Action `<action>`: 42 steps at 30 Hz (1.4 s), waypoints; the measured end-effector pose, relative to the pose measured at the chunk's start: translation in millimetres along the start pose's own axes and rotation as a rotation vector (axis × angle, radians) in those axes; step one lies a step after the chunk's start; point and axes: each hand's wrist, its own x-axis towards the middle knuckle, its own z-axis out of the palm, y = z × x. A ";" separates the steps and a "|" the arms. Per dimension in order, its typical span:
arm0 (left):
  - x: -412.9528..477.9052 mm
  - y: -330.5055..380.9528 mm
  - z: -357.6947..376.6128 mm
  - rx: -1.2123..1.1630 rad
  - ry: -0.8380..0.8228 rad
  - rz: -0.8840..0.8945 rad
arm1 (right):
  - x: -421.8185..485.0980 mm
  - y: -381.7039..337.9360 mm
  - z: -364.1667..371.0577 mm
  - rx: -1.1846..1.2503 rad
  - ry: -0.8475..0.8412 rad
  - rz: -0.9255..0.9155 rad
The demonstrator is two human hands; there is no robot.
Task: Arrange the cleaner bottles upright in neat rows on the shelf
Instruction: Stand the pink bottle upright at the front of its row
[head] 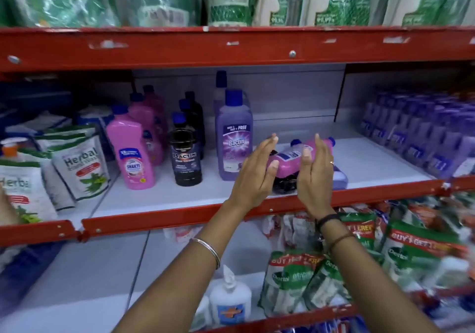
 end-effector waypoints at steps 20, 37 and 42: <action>58.4 -18.6 59.0 -0.282 -0.124 -0.723 | 43.5 64.1 -15.9 0.339 -0.222 0.397; -67.1 -51.6 -128.9 -0.194 0.378 -0.442 | -51.9 -75.1 120.0 0.595 -0.443 0.166; -97.4 -82.4 -177.9 -0.116 0.476 -0.473 | -73.3 -105.5 175.5 0.601 -0.557 0.139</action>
